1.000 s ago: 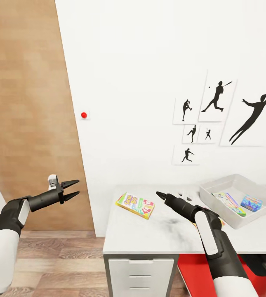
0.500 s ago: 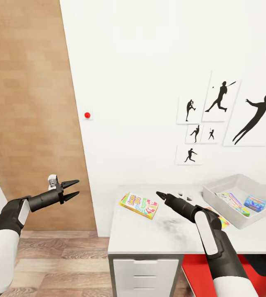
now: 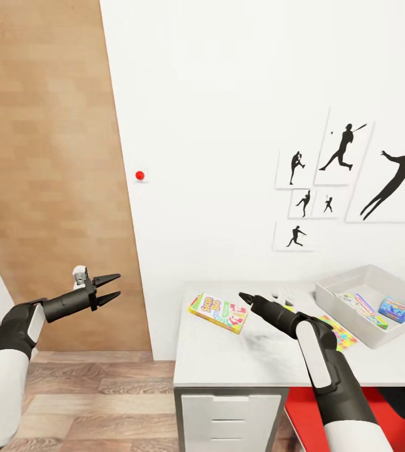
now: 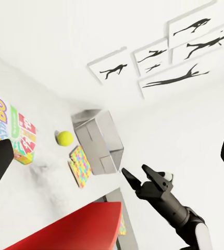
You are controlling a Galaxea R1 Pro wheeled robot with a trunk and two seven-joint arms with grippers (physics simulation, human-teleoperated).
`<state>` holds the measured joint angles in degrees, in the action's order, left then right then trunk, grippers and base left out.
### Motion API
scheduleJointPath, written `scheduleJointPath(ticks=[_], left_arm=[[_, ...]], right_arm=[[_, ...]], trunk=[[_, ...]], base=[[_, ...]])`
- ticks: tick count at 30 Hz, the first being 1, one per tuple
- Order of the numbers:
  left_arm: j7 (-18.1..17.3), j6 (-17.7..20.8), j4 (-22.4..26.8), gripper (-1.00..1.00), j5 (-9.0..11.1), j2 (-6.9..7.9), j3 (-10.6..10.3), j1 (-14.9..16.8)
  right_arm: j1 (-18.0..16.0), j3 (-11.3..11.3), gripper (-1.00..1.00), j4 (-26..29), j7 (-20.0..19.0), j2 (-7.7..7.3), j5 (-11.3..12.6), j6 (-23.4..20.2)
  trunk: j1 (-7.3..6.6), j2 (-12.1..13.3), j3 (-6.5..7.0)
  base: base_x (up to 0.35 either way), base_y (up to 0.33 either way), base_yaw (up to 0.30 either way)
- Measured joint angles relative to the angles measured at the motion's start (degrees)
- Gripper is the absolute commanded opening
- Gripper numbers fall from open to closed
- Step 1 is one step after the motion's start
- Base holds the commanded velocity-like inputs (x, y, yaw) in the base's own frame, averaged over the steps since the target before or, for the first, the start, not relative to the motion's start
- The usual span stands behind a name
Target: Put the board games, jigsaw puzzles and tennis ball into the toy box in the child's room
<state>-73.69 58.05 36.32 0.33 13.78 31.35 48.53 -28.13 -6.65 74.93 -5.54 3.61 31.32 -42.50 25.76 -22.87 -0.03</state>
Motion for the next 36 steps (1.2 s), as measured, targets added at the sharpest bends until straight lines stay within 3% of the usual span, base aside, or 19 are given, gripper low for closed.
scheduleJointPath(ticks=[5,6,10,12,14,18,24,36], left_arm=[[0.01,-0.08,0.00,1.00,-0.02,-0.05,-0.03,-0.02],[0.01,-0.09,-0.01,1.00,-0.04,-0.05,0.00,-0.03],[0.03,-0.09,-0.01,1.00,-0.11,0.00,0.07,-0.09],[0.08,-0.10,-0.01,1.00,-0.17,0.01,0.11,-0.11],[0.12,-0.10,-0.01,1.00,-0.22,0.01,0.15,-0.12],[0.22,-0.16,-0.01,1.00,-0.25,0.35,0.08,-0.13],[0.23,-0.18,-0.19,1.00,-0.18,1.24,-0.07,-0.13],[0.22,-0.16,-0.25,1.00,-0.25,2.14,-0.07,-0.18]], right_arm=[[-1.33,0.30,1.00,-1.36,9.63,0.32,-0.49,-1.08],[-3.30,0.72,1.00,-1.77,13.31,0.71,-0.28,-2.05],[-10.52,1.88,1.00,-5.95,21.72,2.32,-0.10,-5.47],[-16.88,2.33,1.00,-13.03,25.97,3.37,-0.04,-6.70],[-21.68,2.46,1.00,-19.37,27.71,3.81,-0.12,-6.61],[-28.89,2.57,1.00,-30.89,29.11,4.17,-0.05,-2.90],[-34.41,2.52,1.00,-41.29,29.55,4.16,-0.03,0.66],[-35.55,2.97,1.00,-43.90,29.59,4.15,-0.77,1.08]], trunk=[[0.00,0.00,0.00],[0.00,0.00,0.01],[0.00,0.00,0.01],[0.01,0.01,0.02],[0.01,0.01,0.01],[0.00,0.00,0.01],[0.00,0.00,0.00],[0.00,0.00,0.01]], base=[[0.000,0.006,0.000],[0.000,0.002,0.000],[0.000,0.001,0.000],[0.000,0.000,0.000],[0.000,0.000,0.000],[0.000,0.000,0.000],[0.000,0.000,0.000],[0.000,0.165,0.000]])
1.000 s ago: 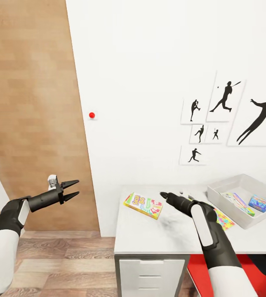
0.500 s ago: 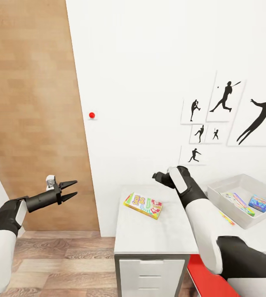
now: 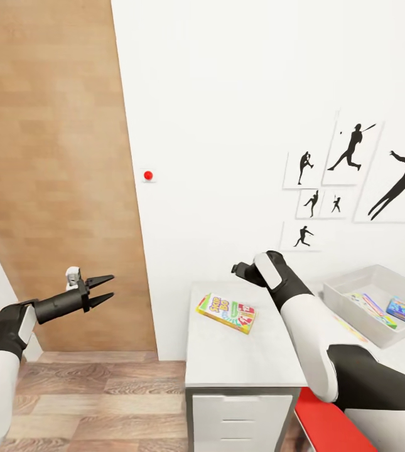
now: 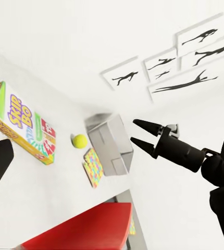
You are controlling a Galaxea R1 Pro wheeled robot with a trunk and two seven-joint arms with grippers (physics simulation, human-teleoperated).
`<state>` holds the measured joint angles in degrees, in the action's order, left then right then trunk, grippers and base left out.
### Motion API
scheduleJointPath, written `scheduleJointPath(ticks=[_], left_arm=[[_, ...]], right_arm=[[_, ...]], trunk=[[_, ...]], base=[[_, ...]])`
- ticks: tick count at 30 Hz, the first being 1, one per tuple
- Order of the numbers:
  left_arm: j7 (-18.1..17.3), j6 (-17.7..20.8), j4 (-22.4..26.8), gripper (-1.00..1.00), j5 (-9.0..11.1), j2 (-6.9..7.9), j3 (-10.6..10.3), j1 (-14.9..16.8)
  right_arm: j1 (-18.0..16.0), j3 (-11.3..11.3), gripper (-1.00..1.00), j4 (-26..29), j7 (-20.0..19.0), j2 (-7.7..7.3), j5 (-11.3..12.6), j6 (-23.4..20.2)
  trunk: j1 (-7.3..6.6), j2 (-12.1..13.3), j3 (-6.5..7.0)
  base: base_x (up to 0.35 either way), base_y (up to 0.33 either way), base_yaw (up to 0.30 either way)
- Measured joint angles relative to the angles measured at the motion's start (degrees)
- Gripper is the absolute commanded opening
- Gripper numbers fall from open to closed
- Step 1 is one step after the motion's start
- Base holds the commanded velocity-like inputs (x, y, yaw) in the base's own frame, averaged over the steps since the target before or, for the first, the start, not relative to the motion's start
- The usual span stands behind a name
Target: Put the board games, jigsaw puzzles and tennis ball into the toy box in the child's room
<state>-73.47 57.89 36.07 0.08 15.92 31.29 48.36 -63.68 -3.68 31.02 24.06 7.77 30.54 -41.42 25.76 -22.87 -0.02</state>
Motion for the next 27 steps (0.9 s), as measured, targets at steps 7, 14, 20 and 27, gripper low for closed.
scheduleJointPath(ticks=[7,14,20,27], left_arm=[[-0.02,-0.02,-0.02,1.00,0.03,0.53,0.00,-0.06],[-0.03,-0.02,-0.02,1.00,0.16,0.83,0.00,-0.12],[-0.03,-0.02,-0.02,1.00,0.17,0.86,0.00,-0.13],[-0.02,-0.02,-0.02,1.00,0.15,0.87,-0.01,-0.13]], right_arm=[[0.03,-0.06,1.00,-0.07,-0.06,-0.07,0.04,0.18],[0.05,-0.04,1.00,-0.07,-0.06,-0.28,-0.03,0.30],[0.05,-0.05,1.00,-0.07,-0.06,-0.40,-0.07,0.36],[0.06,-0.22,1.00,-0.07,-0.05,-0.60,-0.06,0.34]], trunk=[[0.00,0.00,0.00],[0.00,0.00,0.00],[-0.01,-0.01,0.00],[0.00,0.00,0.00]], base=[[0.000,0.107,0.000],[0.000,0.007,0.000],[0.046,0.011,0.000],[0.097,0.041,0.000]])
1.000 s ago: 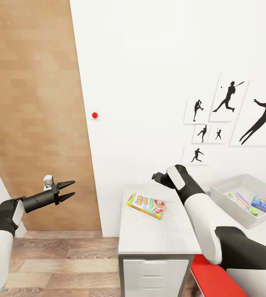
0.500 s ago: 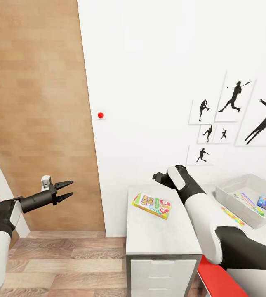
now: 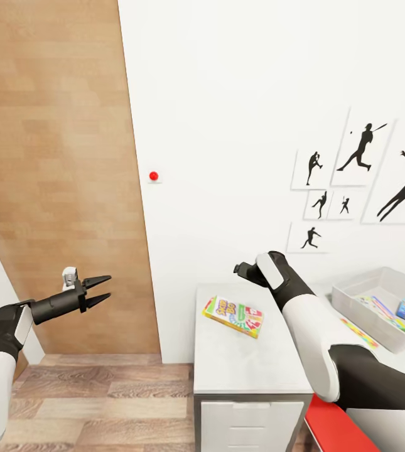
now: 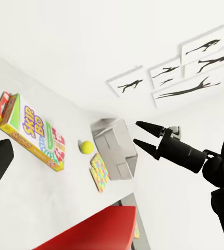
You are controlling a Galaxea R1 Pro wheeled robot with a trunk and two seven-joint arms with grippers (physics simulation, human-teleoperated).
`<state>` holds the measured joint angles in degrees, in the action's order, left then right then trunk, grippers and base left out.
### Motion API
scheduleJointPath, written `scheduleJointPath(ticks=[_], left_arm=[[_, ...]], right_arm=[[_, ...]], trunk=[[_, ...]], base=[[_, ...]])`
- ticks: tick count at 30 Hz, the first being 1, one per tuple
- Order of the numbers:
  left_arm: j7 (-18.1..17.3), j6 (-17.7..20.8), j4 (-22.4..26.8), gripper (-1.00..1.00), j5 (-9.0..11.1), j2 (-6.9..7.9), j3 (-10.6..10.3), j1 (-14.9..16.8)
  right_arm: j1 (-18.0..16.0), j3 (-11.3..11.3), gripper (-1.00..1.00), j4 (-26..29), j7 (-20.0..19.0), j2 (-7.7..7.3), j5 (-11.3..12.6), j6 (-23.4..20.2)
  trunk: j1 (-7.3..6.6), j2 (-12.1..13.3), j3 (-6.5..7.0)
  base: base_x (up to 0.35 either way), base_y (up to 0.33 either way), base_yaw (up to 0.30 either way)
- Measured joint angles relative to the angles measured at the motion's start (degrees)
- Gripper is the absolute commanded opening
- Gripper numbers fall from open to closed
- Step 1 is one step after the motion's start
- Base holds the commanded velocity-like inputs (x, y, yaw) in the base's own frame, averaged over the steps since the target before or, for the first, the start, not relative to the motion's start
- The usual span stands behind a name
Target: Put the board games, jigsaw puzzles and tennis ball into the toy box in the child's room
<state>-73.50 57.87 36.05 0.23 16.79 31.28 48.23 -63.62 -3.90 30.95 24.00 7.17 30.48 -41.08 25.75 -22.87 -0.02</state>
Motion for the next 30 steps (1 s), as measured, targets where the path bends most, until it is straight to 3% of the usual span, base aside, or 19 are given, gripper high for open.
scheduleJointPath(ticks=[20,30], left_arm=[[0.01,-0.33,0.00,1.00,-0.06,0.00,0.01,-0.02],[0.00,-0.41,-0.01,1.00,-0.06,0.11,0.01,-0.02]], right_arm=[[0.02,-0.04,1.00,0.00,-0.02,-0.19,0.02,-0.03],[0.02,-0.19,1.00,0.00,-0.01,-0.26,-0.02,-0.06]], trunk=[[-0.03,0.05,-0.82],[-0.02,0.05,-0.84]], base=[[0.128,0.050,0.000],[0.121,-0.049,0.000]])
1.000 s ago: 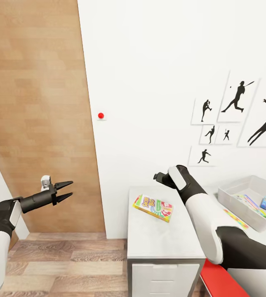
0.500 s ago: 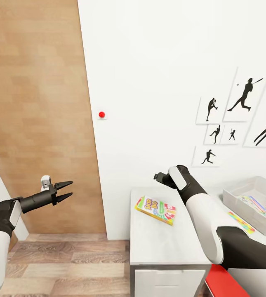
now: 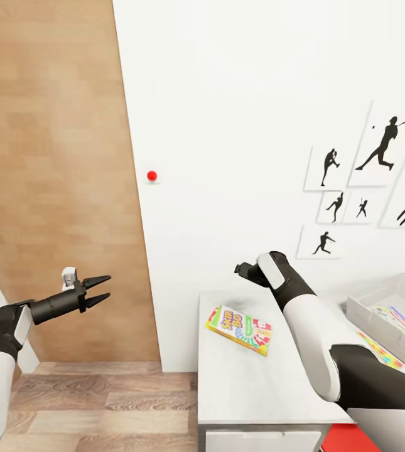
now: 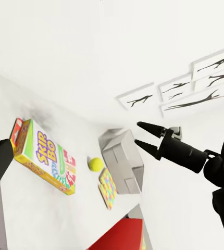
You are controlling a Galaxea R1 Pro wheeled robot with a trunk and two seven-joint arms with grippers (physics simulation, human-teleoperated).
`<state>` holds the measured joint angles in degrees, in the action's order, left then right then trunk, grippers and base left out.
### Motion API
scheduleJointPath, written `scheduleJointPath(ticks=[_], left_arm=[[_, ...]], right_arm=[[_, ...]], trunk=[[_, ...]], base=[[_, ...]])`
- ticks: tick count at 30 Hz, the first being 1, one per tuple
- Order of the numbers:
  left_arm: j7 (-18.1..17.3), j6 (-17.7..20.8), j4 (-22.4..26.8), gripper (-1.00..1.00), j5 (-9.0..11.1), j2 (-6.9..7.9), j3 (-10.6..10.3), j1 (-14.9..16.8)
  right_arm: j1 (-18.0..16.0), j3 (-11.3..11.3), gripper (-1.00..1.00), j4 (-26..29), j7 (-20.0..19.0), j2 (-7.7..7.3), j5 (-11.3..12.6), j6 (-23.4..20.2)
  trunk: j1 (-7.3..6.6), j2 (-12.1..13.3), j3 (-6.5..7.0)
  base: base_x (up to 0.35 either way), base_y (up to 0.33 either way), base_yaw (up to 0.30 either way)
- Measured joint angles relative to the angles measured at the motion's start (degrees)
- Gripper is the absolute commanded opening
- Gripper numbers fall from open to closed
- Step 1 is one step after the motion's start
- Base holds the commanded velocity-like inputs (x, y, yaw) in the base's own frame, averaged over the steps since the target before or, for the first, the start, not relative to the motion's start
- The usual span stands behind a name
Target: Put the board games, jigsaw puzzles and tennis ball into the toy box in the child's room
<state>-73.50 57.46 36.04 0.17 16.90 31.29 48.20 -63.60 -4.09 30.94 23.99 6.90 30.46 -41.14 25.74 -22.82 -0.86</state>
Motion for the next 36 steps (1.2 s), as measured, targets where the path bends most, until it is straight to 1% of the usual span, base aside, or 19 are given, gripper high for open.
scheduleJointPath(ticks=[14,17,22,24,33,36], left_arm=[[-0.07,0.04,0.01,1.00,0.08,0.02,0.00,0.00],[-0.08,0.06,0.01,1.00,0.08,0.03,0.00,0.00],[-0.09,0.06,0.01,1.00,0.08,0.06,0.00,0.00],[-0.05,0.06,0.01,1.00,0.08,0.06,0.00,0.00],[0.00,0.01,0.01,1.00,0.01,0.06,-0.03,0.00],[0.00,-0.01,0.01,1.00,0.00,0.06,-0.01,0.00]], right_arm=[[0.15,-0.19,1.00,-0.90,0.07,-0.54,0.15,0.04],[0.17,-0.21,1.00,-1.93,0.10,-1.11,0.18,0.05],[0.12,-0.22,1.00,-7.04,0.19,-1.80,0.33,0.15],[0.10,-0.19,1.00,-8.03,0.21,-2.01,0.47,0.17],[0.18,-0.03,1.00,-8.48,0.07,-2.28,0.72,0.27],[0.26,0.00,1.00,-8.47,0.06,-2.29,0.52,1.14]], trunk=[[0.01,0.00,0.00],[0.01,0.00,0.00],[0.01,0.00,0.00],[0.01,0.00,0.00],[0.01,0.00,0.00],[0.01,0.00,0.00]], base=[[0.029,-0.026,0.000],[0.001,-0.001,0.000],[0.000,0.000,0.000],[0.000,0.000,0.000],[0.000,0.000,0.000],[0.000,0.000,0.000]])
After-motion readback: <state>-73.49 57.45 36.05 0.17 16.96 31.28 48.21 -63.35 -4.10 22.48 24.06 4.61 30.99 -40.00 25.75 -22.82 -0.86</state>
